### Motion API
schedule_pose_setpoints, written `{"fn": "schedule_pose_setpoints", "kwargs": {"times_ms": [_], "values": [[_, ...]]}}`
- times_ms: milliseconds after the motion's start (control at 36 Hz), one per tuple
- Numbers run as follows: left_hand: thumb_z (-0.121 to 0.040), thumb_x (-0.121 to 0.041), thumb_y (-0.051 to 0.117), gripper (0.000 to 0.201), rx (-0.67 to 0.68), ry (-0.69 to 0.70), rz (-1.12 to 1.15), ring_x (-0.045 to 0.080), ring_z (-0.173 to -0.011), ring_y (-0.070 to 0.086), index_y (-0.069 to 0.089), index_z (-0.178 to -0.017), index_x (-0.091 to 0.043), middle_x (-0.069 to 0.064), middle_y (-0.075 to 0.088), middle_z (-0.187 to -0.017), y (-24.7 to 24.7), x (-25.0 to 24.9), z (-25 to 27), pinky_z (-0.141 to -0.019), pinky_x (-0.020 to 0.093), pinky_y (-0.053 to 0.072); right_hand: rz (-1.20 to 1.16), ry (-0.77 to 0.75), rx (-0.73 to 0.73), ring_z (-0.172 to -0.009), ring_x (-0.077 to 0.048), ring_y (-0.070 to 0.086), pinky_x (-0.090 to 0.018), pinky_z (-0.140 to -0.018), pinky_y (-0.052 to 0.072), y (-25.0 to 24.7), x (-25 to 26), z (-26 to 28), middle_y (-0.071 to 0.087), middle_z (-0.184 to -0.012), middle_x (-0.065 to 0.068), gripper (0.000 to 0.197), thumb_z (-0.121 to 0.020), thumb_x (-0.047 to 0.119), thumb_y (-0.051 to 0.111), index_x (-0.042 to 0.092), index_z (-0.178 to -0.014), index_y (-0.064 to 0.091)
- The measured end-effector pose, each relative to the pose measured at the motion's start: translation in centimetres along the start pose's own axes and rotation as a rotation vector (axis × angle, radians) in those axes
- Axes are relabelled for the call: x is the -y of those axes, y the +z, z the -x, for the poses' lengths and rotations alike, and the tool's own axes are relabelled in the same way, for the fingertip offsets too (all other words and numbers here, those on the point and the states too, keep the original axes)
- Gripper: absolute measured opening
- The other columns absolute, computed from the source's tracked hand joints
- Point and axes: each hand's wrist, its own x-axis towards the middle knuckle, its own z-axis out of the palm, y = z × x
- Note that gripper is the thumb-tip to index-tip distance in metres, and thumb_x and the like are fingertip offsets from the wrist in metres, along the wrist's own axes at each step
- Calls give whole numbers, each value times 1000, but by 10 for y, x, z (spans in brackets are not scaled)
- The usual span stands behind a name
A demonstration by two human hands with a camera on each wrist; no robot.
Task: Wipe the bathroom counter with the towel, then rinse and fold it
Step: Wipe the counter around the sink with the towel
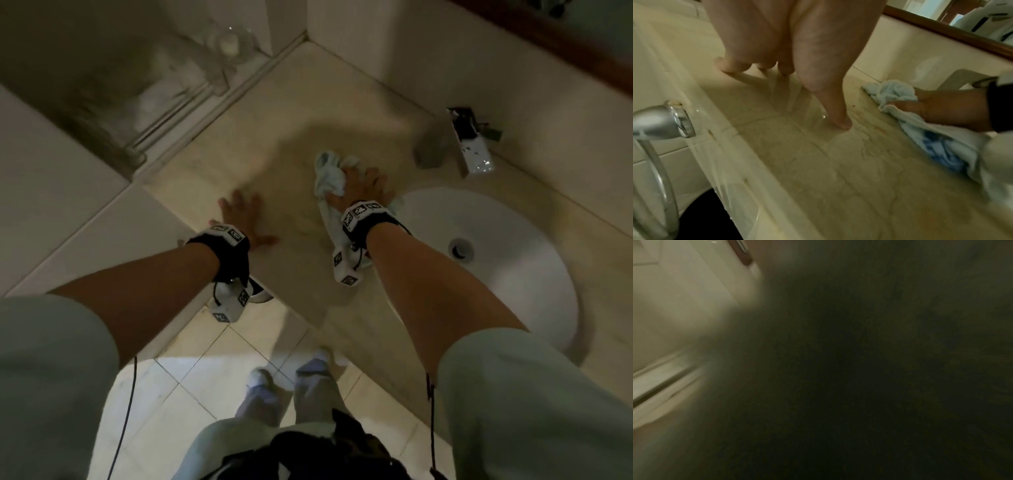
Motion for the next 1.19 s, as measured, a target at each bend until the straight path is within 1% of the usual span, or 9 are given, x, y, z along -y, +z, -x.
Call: {"fn": "schedule_pose_setpoints", "kwargs": {"times_ms": [250, 417, 556, 667, 750, 861, 1000, 1111, 1194], "values": [[-74, -60, 67, 109, -4, -8, 96, 39, -143, -16, -6, -150, -33, 5, -20, -157, -3, -5, 12, -109, 68, 11, 40, 27, -31, -136, -35, 20, -56, -111, 17, -9, 6, -45, 25, -145, -14, 80, -77, 65, 55, 26, -143, 30], [-73, -57, 70, 110, -15, -13, 131, 39, -143, -17, -5, -150, -33, 6, -20, -157, -1, -5, 11, -108, 68, 8, 38, 28, 14, -143, -35, 8, -56, -113, 11, -11, 5, -47, 9, -156, -14, 86, -82, 67, 50, 28, -149, 15], [-76, -57, 67, 107, -13, -7, 120, 37, -143, -20, -6, -150, -33, 6, -24, -156, 1, -3, 11, -110, 66, 5, 37, 52, -42, -137, -36, 18, -55, -112, 14, -10, 9, -39, 21, -148, -15, 72, -82, 60, 50, 31, -143, 25], [-78, -60, 63, 106, 22, 10, 109, 38, -142, -21, -10, -150, -32, 5, -25, -156, -2, -1, 13, -110, 66, 4, 141, 11, -6, -137, -43, 16, -60, -110, 14, 10, 11, -30, 18, -151, -17, 83, -75, 66, 40, 30, -145, 15], [-81, -60, 59, 104, 28, 15, 88, 39, -143, -19, -12, -150, -29, 6, -26, -156, -4, -5, 17, -110, 67, 5, 116, 30, 13, -131, -39, 25, -58, -107, 23, 13, 15, -5, 27, -144, -15, 82, -72, 67, 39, 30, -142, 21], [-80, -63, 58, 107, 31, 22, 73, 40, -143, -18, -15, -149, -27, 9, -27, -155, -7, -7, 26, -110, 65, 6, 114, 47, -15, -126, -35, 37, -51, -101, 31, 17, 14, 45, 36, -138, -16, 76, -79, 62, 56, 23, -140, 33], [-80, -64, 57, 110, 60, 52, 62, 42, -142, -19, -18, -148, -25, 10, -28, -154, -11, -2, 33, -112, 66, 6, 131, 49, -6, -127, -36, 33, -54, -101, 29, 38, -4, 106, 33, -140, -13, 75, -76, 67, 57, 32, -138, 33], [-91, -61, 41, 90, 121, 104, -14, 41, -143, -14, -15, -149, -21, 9, -26, -155, -23, -4, 52, -114, 63, 6, 119, 100, -11, -123, -35, 35, -55, -101, 30, 56, -18, 142, 34, -136, -9, 71, -75, 68, 56, 36, -135, 34], [-85, -69, 42, 99, 102, 98, -49, 43, -143, -11, -14, -150, -20, 14, -24, -155, -19, -1, 44, -113, 63, 11, 123, 160, -51, -122, -34, 37, -53, -99, 31, 66, -19, 163, 36, -135, -9, 69, -75, 66, 58, 37, -134, 36]]}}
